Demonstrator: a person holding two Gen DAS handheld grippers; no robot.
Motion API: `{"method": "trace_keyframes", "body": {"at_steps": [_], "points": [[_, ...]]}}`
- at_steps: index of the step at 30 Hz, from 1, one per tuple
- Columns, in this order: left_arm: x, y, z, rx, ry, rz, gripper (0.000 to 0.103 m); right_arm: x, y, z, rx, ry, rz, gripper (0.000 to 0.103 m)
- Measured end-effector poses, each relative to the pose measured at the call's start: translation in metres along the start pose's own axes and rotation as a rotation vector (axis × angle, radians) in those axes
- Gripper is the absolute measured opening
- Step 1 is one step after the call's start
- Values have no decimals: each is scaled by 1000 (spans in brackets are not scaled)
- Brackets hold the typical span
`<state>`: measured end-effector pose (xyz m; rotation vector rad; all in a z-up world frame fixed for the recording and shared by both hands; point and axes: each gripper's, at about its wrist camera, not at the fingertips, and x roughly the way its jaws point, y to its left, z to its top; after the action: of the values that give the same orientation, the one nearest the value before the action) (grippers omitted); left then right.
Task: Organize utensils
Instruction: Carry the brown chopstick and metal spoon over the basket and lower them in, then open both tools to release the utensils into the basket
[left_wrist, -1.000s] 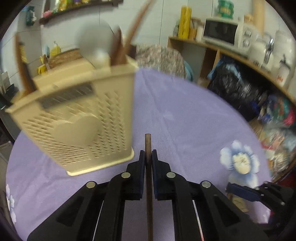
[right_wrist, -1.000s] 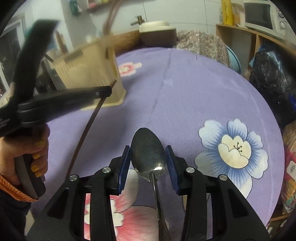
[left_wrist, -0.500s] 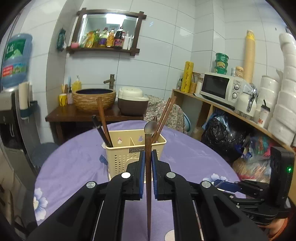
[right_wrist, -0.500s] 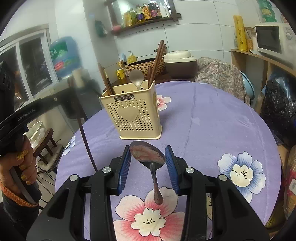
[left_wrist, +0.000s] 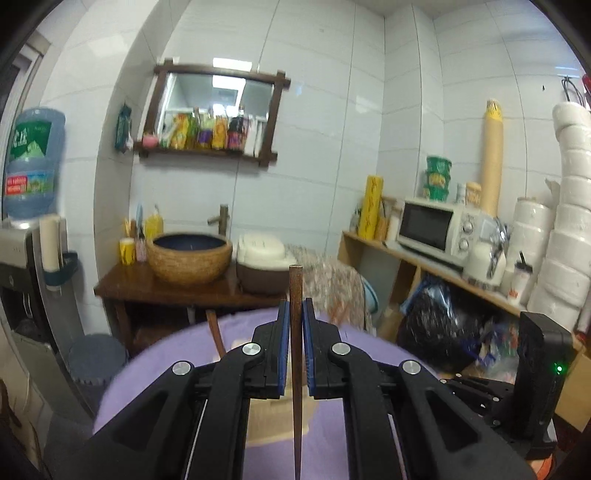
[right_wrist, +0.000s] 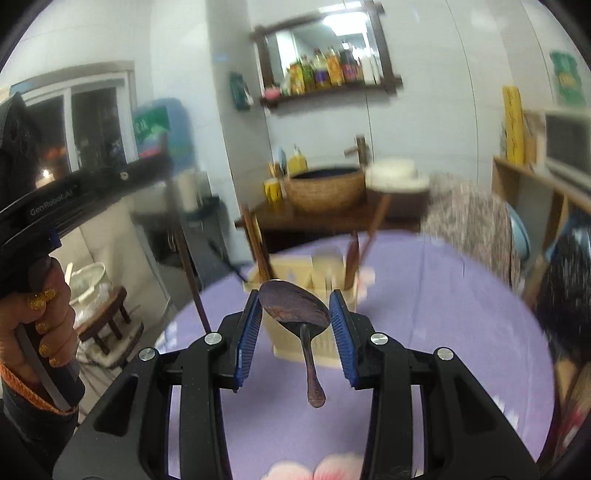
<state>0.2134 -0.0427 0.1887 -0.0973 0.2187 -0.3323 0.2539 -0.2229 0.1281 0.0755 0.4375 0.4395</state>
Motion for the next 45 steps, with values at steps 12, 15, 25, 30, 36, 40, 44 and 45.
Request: {"method": "trace_keyframes", "body": {"at_steps": [12, 15, 25, 30, 36, 40, 44, 45], "points": [[67, 13, 24, -12, -80, 109, 8, 66, 5, 66, -31, -125, -79, 39], [71, 10, -1, 31, -125, 160, 9, 86, -3, 42, -20, -99, -98, 39], [81, 18, -8, 51, -91, 182, 2, 120, -19, 0, 23, -7, -113, 39], [80, 31, -18, 10, -50, 175, 2, 126, -19, -16, 20, 19, -104, 39], [64, 43, -43, -59, -12, 136, 2, 128, -22, -32, 22, 25, -116, 42], [51, 40, -56, -48, -4, 135, 3, 119, -20, -35, 18, -5, -124, 67], [37, 43, -72, -66, 11, 146, 50, 102, -15, -40, 6, -38, -150, 72], [31, 45, -78, -76, 9, 152, 66, 98, -14, -42, 4, -43, -159, 80]]}}
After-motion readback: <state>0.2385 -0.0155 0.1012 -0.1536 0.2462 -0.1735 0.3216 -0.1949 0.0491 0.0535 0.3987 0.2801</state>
